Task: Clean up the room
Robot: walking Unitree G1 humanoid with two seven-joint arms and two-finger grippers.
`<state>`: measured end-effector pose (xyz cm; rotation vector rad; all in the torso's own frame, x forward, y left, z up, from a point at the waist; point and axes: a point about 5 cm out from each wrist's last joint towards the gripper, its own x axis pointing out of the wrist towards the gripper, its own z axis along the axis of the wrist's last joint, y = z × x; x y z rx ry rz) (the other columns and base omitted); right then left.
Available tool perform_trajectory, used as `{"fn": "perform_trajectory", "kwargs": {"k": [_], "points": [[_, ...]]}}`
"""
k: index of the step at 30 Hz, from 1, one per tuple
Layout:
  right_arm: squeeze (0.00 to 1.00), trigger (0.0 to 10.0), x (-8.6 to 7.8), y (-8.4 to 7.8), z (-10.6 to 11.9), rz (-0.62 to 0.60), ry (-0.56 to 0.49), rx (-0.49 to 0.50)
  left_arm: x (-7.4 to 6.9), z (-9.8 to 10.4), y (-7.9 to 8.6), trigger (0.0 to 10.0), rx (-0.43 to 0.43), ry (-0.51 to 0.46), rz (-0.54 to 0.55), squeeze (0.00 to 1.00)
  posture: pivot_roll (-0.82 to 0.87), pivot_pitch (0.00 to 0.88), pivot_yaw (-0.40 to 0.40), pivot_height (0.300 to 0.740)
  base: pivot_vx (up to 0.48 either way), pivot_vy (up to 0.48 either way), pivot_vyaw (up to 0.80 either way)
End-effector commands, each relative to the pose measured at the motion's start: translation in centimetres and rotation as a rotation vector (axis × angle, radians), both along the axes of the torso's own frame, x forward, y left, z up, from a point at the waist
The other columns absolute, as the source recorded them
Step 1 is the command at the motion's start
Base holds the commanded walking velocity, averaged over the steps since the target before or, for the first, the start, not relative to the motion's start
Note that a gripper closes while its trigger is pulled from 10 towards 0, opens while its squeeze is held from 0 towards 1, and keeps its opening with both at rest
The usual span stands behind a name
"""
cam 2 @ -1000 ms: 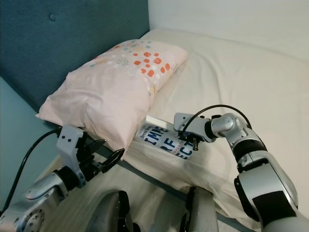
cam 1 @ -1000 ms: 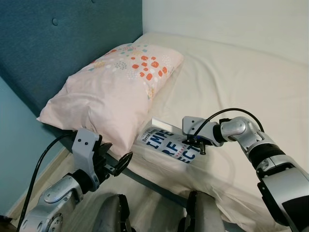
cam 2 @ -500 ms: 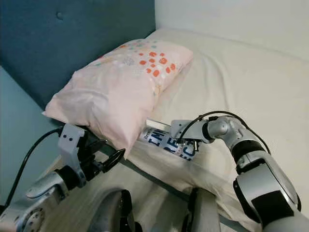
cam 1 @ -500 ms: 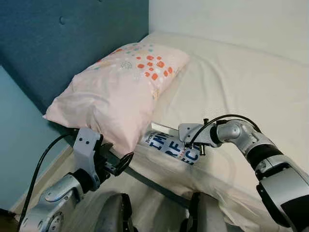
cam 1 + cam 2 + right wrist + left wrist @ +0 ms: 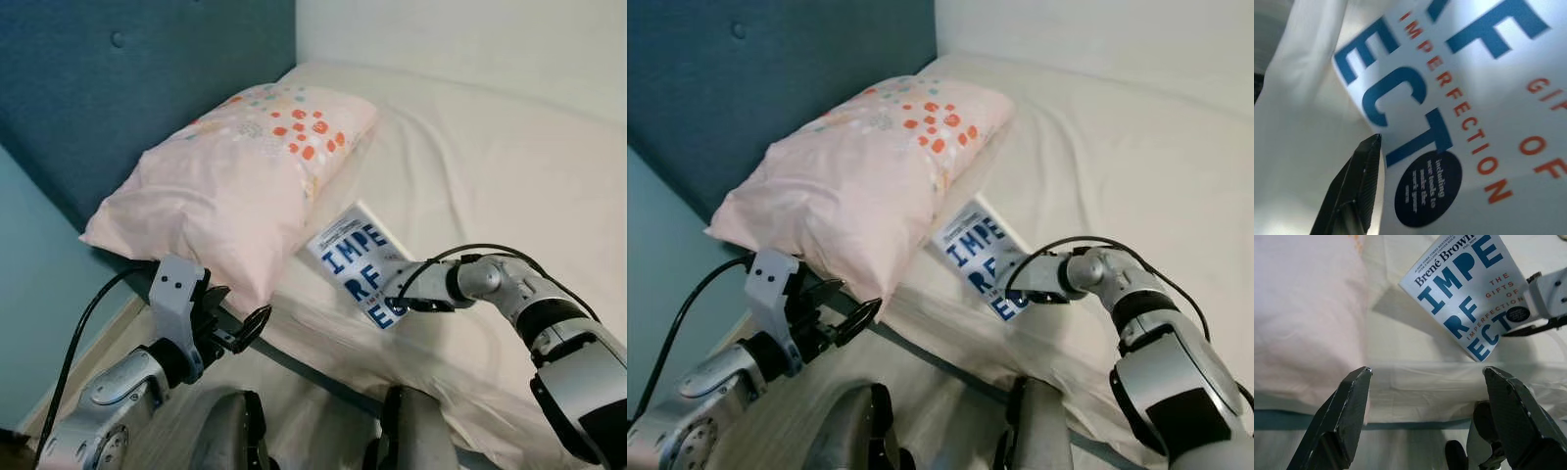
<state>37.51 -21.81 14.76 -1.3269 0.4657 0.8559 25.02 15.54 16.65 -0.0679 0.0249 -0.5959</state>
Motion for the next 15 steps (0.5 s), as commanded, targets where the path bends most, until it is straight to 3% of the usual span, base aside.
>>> {"fn": "perform_trajectory", "kwargs": {"k": [1,15], "points": [[0.00,10.0,-0.6,-0.1,-1.5,0.015,0.044,-0.045,-0.2,-0.4,0.1,10.0,0.013,0.023,0.000,0.00,0.18,0.352,0.004,0.574,0.000,0.000,0.00],[0.00,10.0,0.1,0.3,-0.4,0.007,-0.064,-0.013,0.4,-0.1,0.8,10.0,0.014,0.000,0.069,0.00,0.18,0.350,0.004,0.574,0.000,0.000,0.00]]}}
